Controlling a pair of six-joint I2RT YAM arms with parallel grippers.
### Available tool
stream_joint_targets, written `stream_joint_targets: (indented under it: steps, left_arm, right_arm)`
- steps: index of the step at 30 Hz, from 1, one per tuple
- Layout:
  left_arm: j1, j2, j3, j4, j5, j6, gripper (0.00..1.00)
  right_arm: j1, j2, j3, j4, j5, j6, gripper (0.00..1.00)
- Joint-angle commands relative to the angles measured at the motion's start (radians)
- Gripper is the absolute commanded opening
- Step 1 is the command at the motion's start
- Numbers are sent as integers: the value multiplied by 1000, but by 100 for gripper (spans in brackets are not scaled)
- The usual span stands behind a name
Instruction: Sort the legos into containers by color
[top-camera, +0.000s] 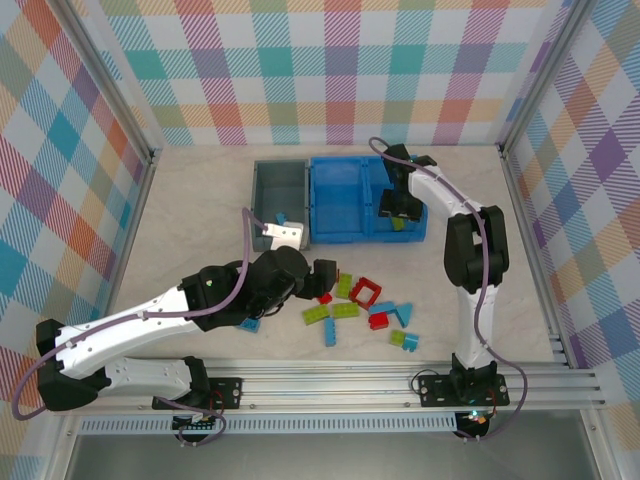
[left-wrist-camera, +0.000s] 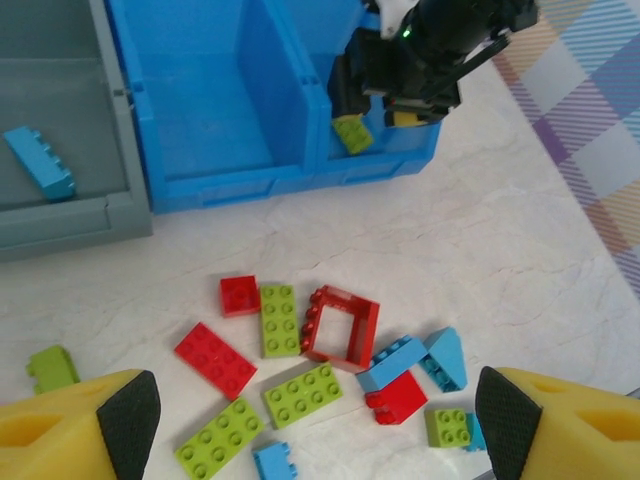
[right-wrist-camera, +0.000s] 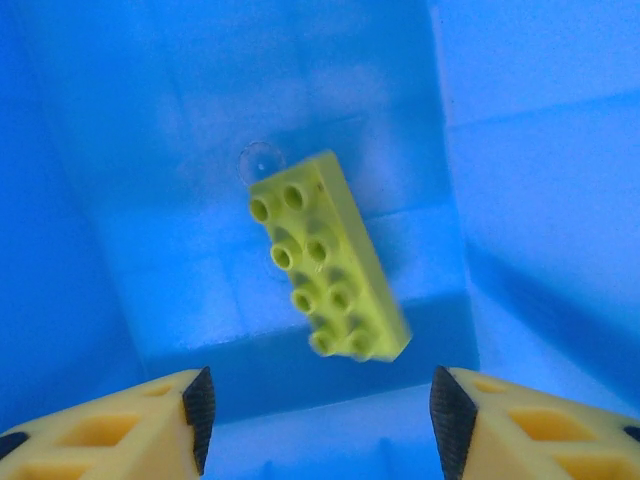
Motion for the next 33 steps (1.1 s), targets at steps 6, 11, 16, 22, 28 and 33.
stream_joint_targets:
  steps: [6,11,16,22,28,33]
  left_arm:
    - [52,24,-15,-204,-16,-125,80]
    - [77,117,-18,-89,152,-47,73]
    - [76,380,80,14,268,68,57]
    - [91,687,271,23,329,256,50]
    - [135,875,404,-31,332,333,46]
    - [185,936,453,-33,376,357,41]
  right_arm:
    - [45,-245,38,-31,2,-29,60]
    - [126,-509,-110,2,3,-26,55]
    - [163,-853,-434,10,-126,34,48]
    - [166,-1288,-642,-105,-342,107,48]
    - [165,-1519,-681,-173,-464,180,50]
    - [166,-1576,-664,-170,-519,206,54]
